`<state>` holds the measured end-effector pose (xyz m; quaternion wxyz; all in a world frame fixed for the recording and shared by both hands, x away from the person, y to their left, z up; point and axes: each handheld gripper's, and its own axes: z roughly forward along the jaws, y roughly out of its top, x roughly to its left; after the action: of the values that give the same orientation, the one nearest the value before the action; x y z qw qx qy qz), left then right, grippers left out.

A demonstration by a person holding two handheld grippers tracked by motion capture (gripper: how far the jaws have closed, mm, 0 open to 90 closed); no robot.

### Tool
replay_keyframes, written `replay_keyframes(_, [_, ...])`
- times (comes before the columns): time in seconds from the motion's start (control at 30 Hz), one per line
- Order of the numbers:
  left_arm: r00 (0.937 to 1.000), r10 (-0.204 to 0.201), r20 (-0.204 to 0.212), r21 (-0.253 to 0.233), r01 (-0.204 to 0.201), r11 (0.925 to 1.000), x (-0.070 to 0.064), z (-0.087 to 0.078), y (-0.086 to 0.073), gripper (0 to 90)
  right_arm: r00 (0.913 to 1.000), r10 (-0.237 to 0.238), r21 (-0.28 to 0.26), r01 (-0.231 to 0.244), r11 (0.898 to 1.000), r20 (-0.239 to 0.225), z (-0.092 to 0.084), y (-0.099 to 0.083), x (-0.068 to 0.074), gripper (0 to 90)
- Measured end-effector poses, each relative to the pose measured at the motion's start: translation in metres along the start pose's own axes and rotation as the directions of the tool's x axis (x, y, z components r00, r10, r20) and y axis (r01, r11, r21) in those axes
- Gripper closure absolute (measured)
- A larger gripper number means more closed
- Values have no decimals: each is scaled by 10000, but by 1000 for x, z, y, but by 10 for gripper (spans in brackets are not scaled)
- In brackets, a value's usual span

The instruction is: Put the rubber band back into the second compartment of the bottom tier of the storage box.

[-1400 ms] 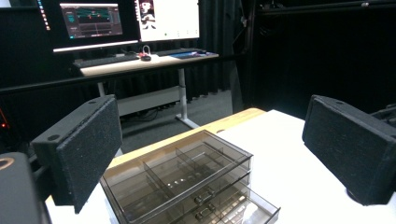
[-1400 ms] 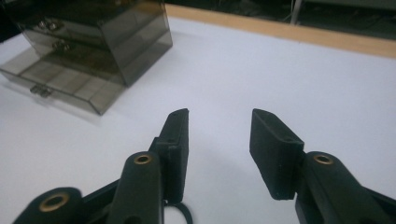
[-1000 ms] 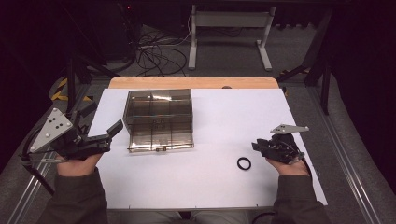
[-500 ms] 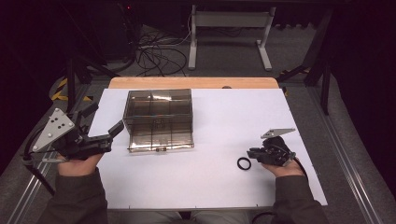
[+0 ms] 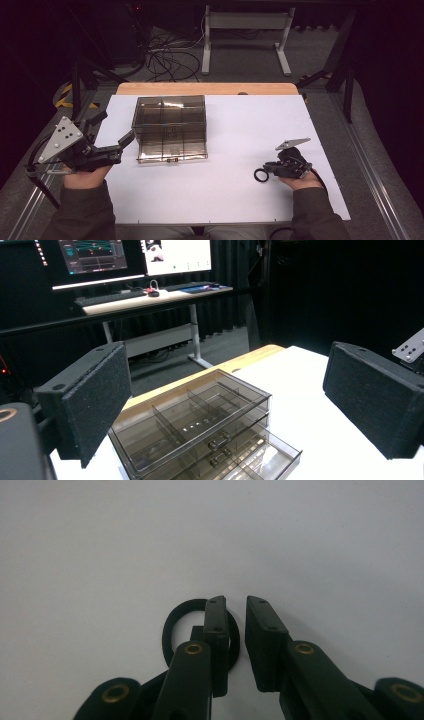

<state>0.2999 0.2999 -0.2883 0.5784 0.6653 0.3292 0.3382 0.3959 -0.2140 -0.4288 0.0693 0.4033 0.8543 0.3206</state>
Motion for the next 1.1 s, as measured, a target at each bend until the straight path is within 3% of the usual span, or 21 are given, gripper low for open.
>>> replay_keyframes(0.67, [9999, 95, 80, 127, -96, 9999, -3, 2, -1, 61, 10000, -61, 389, 62, 9992, -16, 12, -2, 1, 870])
replay_keyframes(1.1, [9998, 151, 104, 218, -153, 9996, -4, 4, -2, 61, 9992, -246, -369, 258, 9990, 307, 8, 3, 5, 876])
